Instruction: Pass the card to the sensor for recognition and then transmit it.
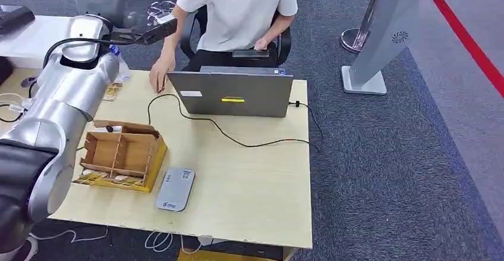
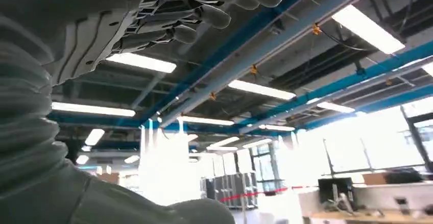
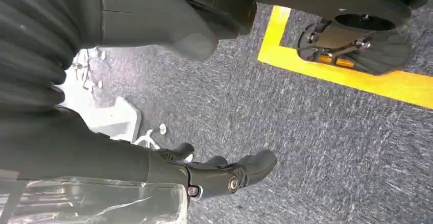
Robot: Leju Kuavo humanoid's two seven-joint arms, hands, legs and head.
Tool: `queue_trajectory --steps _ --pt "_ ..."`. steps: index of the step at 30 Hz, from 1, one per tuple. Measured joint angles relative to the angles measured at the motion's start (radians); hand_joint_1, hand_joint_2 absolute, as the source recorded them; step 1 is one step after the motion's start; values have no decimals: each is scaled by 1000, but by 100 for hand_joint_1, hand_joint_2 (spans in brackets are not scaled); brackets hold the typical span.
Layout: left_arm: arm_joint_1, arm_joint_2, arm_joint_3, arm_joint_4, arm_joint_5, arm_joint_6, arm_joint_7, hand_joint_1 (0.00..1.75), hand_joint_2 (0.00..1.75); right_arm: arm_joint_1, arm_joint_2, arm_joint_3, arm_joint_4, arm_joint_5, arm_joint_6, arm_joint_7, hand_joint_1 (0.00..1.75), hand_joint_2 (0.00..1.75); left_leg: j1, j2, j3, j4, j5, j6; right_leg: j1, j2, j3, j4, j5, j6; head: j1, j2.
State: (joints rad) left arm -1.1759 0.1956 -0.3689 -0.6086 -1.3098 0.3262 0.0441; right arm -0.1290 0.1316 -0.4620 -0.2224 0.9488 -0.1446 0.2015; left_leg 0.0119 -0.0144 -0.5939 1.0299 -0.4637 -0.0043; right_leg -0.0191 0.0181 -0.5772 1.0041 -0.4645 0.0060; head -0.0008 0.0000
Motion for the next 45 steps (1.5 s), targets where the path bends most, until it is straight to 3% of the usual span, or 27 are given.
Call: queue_trajectory --steps 1,3,5,7,9,13,18,23,25,27,29,31,34,35,38,39,45 --pt "45 15 7 -51 53 3 -26 0 175 2 0 -8 0 -8 -6 -7 0 175 -1 1 0 -2 -1 0 -1 1 2 0 0 0 1 0" --pt "210 90 43 -212 172 23 -58 0 175 13 0 -20 1 -22 -19 -22 0 175 -5 9 10 -7 -4 -2 -5 11 6 0 -1 -1 6 0" --pt "462 187 132 -428 314 104 -96 0 175 32 0 -37 3 -32 -31 -39 0 175 -10 27 26 -12 -12 -3 -10 27 13 0 -6 -3 2 0" --pt "718 255 269 -567 461 163 -180 0 175 57 0 -48 5 -37 -37 -48 0 175 -10 37 35 -14 -17 -5 -11 38 13 0 -13 -5 -3 0" --pt "910 294 442 -645 624 146 -313 0 175 71 -3 -62 6 -37 -39 -55 0 175 -8 37 33 -14 -19 -5 -9 37 12 0 -14 -5 -5 0" --pt "1106 302 770 -669 773 24 -486 0 175 76 -13 -81 6 -37 -46 -63 0 175 -5 20 26 -14 -19 -5 -6 21 11 -1 -20 -5 -6 0" --pt "1187 237 1056 -668 909 -147 -592 0 175 79 -19 -104 6 -40 -56 -81 0 175 -3 12 23 -12 -19 -5 -4 12 13 -1 -20 -5 -6 0" --pt "1157 184 1285 -531 1202 -357 -597 0 175 79 -21 -131 6 -37 -61 -94 0 175 -3 9 23 -12 -19 -5 -4 8 15 -1 -20 -5 -5 0" --pt "1136 187 1372 -402 1360 -454 -567 0 175 78 -21 -136 7 -23 -61 -99 0 175 -3 9 24 -12 -18 -6 -4 8 16 -1 -20 -5 -5 0" --pt "1123 196 1474 -239 1508 -523 -490 0 175 77 -21 -136 7 0 -58 -99 0 175 -2 9 24 -12 -18 -6 -3 8 16 -1 -20 -5 -6 0" --pt "1118 195 1552 -115 1554 -481 -461 0 175 74 -21 -136 7 16 -48 -90 0 175 -2 9 25 -12 -18 -6 -3 8 16 -1 -20 -5 -6 0" --pt "1119 191 1600 5 1544 -371 -434 0 175 67 -21 -136 8 27 -35 -84 0 175 -2 6 24 -12 -18 -6 -3 6 16 -1 -20 -5 -6 0" --pt "1117 163 1650 140 1562 -295 -345 0 175 52 -21 -134 8 47 -12 -77 0 175 -3 3 23 -12 -17 -5 -4 2 17 -2 -20 -5 -5 0" --pt "1116 146 1664 174 1557 -271 -314 0 0 47 -20 -133 8 54 -2 -75 0 175 -3 3 23 -11 -17 -4 -4 2 17 -2 -20 -5 -5 0" --pt "1116 88 1670 252 1503 -200 -236 0 0 35 -20 -127 8 67 22 -66 0 175 -3 3 23 -9 -17 -4 -4 2 17 -3 -19 -4 -5 0" --pt "1115 75 1669 275 1464 -177 -203 0 175 32 -20 -125 8 71 30 -65 0 175 -3 3 23 -9 -17 -4 -4 2 17 -3 -19 -4 -3 0" --pt "1109 -19 1609 340 1341 -153 -117 0 175 25 -21 -106 8 99 45 -54 0 175 -2 3 22 -8 -17 -4 -3 2 17 -3 -18 -3 -1 0"
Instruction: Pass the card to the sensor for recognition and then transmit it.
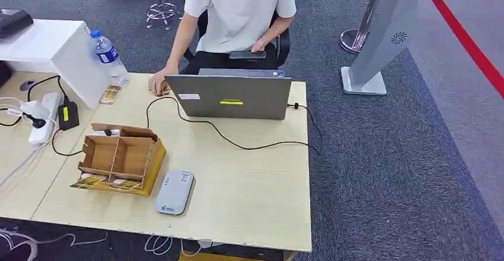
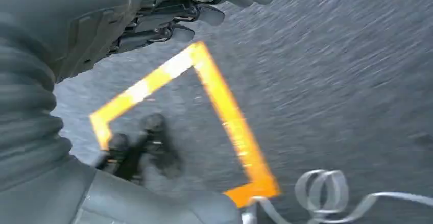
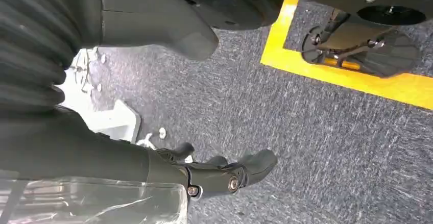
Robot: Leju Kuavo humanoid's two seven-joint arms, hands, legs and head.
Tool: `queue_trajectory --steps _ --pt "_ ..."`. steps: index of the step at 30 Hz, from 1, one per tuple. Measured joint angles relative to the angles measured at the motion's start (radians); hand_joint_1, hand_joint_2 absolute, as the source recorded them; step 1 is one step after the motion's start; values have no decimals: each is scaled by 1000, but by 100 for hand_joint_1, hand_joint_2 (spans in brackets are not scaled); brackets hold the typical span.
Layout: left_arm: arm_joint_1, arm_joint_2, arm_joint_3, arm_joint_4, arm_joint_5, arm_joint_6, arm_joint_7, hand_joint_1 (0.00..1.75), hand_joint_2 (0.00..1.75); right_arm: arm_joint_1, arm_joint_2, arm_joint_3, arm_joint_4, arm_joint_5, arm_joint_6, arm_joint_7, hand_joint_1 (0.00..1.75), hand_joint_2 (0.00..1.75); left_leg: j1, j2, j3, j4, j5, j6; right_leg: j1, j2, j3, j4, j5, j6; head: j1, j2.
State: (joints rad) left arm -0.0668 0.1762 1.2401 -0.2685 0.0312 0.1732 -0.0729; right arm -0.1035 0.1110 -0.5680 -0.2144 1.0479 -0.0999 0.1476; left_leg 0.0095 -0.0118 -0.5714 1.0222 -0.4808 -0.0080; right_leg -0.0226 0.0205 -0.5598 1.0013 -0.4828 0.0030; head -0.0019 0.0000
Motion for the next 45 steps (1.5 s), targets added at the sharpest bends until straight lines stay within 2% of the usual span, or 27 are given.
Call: queue_trajectory --steps 5,6,8,9,13,19,20,22,25,27,29,30,31,32,33,35,38,40,42,45 --pt "-5 -38 -36 14 -20 -51 -4 0 175 -2 0 7 0 5 3 6 0 175 0 0 0 0 0 0 0 0 0 0 0 0 -2 0" --pt "-5 -42 -40 15 -8 -68 -16 0 0 -3 0 8 0 5 4 6 0 175 1 0 0 0 0 0 1 0 0 0 0 0 -1 0" --pt "-6 -44 -40 15 16 -92 -46 0 0 -4 0 8 0 5 6 6 0 175 1 0 0 0 0 0 1 0 0 0 0 0 -1 0" --pt "-5 -43 -40 15 33 -103 -102 0 175 -4 0 8 0 1 4 6 0 175 2 0 0 0 0 0 1 0 0 0 0 0 -1 0" --pt "-6 -11 -40 13 51 -89 -329 0 175 2 0 6 0 -15 -15 -3 0 175 3 0 0 0 0 0 4 0 0 0 0 0 -2 0" --pt "-7 49 -40 -24 11 -59 -557 0 175 21 -1 -7 0 -34 -37 -24 0 175 4 0 0 0 0 -1 5 0 0 0 0 -1 -2 0" --pt "-5 55 -40 -57 -18 -56 -593 0 175 24 -1 -11 0 -39 -44 -29 0 175 4 0 0 0 0 -1 5 0 0 0 0 -1 -2 0" --pt "3 50 -47 -145 -72 -50 -620 0 175 31 -1 -18 0 -44 -52 -37 0 175 4 0 -1 0 0 -1 5 0 0 0 0 -1 -1 0" --pt "21 18 -88 -351 -176 -7 -628 0 175 38 -1 -32 2 -46 -56 -40 0 175 3 0 -1 0 0 -1 4 0 0 0 0 -1 -1 0" --pt "42 -17 -138 -493 -251 63 -631 0 175 40 -1 -36 2 -45 -57 -40 0 175 3 0 -1 0 0 -1 5 0 0 0 0 -1 0 0" --pt "82 -51 -229 -663 -315 176 -632 0 175 40 -1 -39 2 -40 -58 -40 0 175 4 0 -1 1 0 -1 5 0 0 0 0 -1 0 0" --pt "99 -56 -261 -700 -333 212 -632 0 175 40 -1 -39 2 -38 -58 -40 0 175 3 0 -1 1 0 -1 4 0 0 0 0 -1 0 0" --pt "119 -62 -326 -787 -381 302 -633 0 175 41 -1 -40 2 -32 -58 -38 0 175 3 0 -1 2 0 -1 4 0 0 0 0 -1 -1 0" --pt "145 -66 -376 -840 -416 361 -633 0 175 40 0 -41 3 -29 -57 -36 0 175 3 0 -1 2 0 -1 4 0 0 0 0 -1 -1 0" --pt "164 -67 -434 -890 -472 424 -633 0 175 40 0 -43 3 -25 -57 -33 0 175 3 0 -1 2 0 -1 4 0 -1 0 0 -1 -1 0" --pt "192 -72 -519 -962 -640 495 -633 0 175 38 2 -45 3 -16 -54 -22 0 175 3 -2 -2 2 0 -1 4 -2 0 0 0 -1 -1 0" --pt "218 -90 -591 -1057 -936 515 -633 0 175 33 5 -45 3 -10 -53 -8 0 175 3 -1 -2 2 0 -1 4 -2 0 0 0 -1 -1 0" --pt "234 -99 -607 -1095 -1069 516 -612 0 175 31 6 -47 3 -9 -53 -1 0 175 3 0 -1 2 0 -1 4 0 0 0 0 -1 -1 0" --pt "259 -98 -636 -1130 -1188 512 -553 0 175 30 6 -50 3 -9 -51 5 0 175 3 -1 -1 2 0 -1 4 0 -1 0 0 -1 -2 0" --pt "297 -68 -697 -1166 -1276 449 -407 0 175 28 6 -54 3 -9 -47 8 0 175 3 -1 -1 2 0 -1 4 -1 -1 0 0 -1 -2 0"
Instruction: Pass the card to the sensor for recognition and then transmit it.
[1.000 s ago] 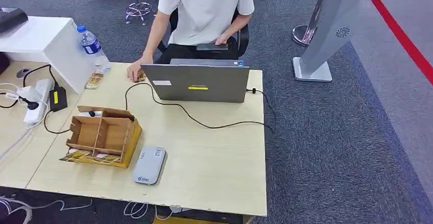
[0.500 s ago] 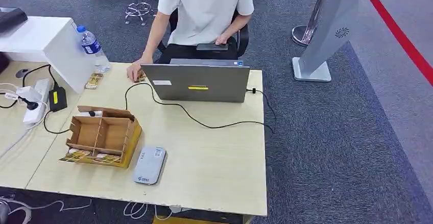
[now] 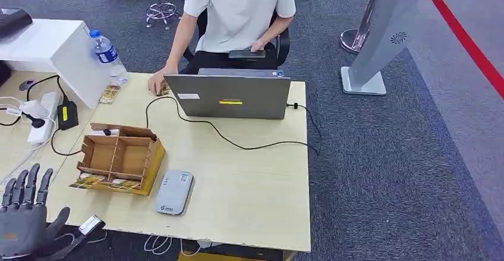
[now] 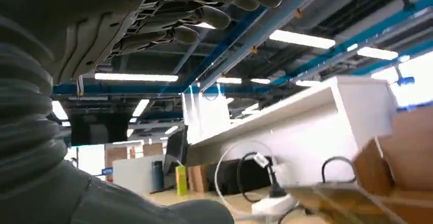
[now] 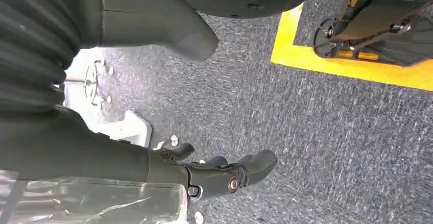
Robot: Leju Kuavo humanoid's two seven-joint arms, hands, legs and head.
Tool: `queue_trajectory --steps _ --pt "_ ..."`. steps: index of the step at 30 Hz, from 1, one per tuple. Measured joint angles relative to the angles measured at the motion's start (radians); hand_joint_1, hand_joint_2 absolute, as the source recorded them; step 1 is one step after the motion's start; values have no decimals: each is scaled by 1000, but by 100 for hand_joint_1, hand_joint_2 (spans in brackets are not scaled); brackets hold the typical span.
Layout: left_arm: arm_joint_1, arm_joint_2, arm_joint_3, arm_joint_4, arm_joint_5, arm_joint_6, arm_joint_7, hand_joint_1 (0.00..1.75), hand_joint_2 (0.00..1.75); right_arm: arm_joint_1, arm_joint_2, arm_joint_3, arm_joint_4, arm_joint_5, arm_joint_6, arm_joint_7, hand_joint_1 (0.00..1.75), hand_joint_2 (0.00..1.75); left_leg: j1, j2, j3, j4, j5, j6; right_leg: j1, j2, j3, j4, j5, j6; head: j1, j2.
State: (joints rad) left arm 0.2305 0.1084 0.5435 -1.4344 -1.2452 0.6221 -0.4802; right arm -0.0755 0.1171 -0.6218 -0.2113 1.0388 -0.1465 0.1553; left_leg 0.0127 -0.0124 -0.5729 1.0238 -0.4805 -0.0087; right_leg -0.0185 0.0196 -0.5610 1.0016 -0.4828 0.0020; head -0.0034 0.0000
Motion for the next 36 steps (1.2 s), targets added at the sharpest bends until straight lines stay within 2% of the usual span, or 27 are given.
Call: queue_trajectory --steps 3,9,17,25,36 --pt "22 39 -63 -18 -21 -35 88 0 175 -1 0 -1 0 1 2 2 0 175 0 0 0 0 0 0 0 0 0 0 0 0 0 0" --pt "45 101 -156 -20 -2 -47 167 0 175 -3 1 -4 0 9 1 6 0 175 0 0 -1 0 0 0 1 0 0 0 0 0 0 0" --pt "48 145 -215 -20 8 -45 208 0 175 -4 1 -8 0 13 4 4 0 175 0 0 -1 0 0 0 0 -1 0 0 0 0 0 0" --pt "28 183 -230 13 25 -46 236 0 175 -5 1 -8 0 26 10 4 0 175 0 0 -1 0 0 0 1 -1 0 0 0 0 0 0" --pt "-5 207 -231 100 60 -44 225 0 175 -6 1 -8 0 36 12 5 0 175 0 0 -1 0 0 0 0 -1 0 0 0 0 0 0"
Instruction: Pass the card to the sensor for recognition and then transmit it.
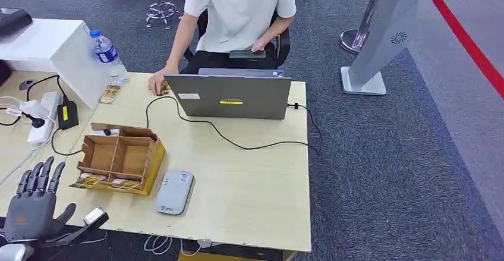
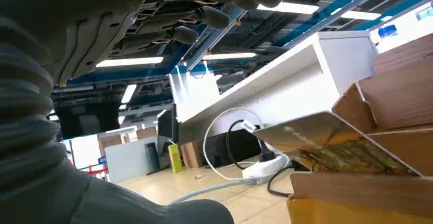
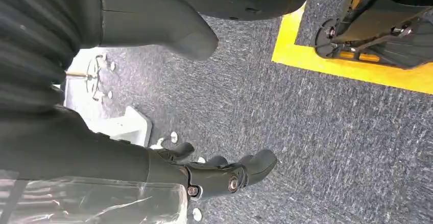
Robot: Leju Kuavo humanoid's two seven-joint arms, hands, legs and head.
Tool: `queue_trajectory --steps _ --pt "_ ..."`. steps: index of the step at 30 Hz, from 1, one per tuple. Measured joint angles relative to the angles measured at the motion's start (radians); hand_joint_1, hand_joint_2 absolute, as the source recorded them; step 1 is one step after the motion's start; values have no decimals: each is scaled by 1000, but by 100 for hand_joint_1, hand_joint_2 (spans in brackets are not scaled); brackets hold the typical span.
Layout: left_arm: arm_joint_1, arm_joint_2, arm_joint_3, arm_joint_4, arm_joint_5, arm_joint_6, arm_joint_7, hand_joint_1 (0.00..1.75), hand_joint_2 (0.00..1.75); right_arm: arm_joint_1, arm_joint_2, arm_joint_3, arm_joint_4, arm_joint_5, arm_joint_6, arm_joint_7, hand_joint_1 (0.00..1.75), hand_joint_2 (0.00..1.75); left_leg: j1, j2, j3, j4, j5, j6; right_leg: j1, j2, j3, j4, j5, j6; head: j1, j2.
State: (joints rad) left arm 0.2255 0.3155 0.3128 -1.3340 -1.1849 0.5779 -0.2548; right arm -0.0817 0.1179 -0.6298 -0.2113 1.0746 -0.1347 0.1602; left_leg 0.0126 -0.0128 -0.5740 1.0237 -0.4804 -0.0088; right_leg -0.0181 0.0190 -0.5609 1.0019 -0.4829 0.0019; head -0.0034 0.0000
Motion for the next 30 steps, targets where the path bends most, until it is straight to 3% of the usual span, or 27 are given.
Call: queue_trajectory --steps 12,27,28,30 --pt "-54 -2 -3 93 -7 27 -31 0 175 -7 3 0 0 24 6 4 0 175 0 0 0 0 0 0 0 0 0 0 0 0 0 0" --pt "-96 -3 -42 123 5 62 -39 0 175 -16 12 3 0 34 10 4 0 175 0 0 0 0 0 0 0 0 0 0 0 0 0 0" --pt "-97 -2 -44 124 5 62 -39 175 175 -16 11 3 0 34 10 4 0 175 0 0 0 0 0 0 0 0 0 0 0 0 0 0" --pt "-100 -2 -47 126 7 62 -39 175 175 -16 11 3 0 34 11 4 0 175 0 0 0 0 0 0 0 0 0 0 0 0 0 0"
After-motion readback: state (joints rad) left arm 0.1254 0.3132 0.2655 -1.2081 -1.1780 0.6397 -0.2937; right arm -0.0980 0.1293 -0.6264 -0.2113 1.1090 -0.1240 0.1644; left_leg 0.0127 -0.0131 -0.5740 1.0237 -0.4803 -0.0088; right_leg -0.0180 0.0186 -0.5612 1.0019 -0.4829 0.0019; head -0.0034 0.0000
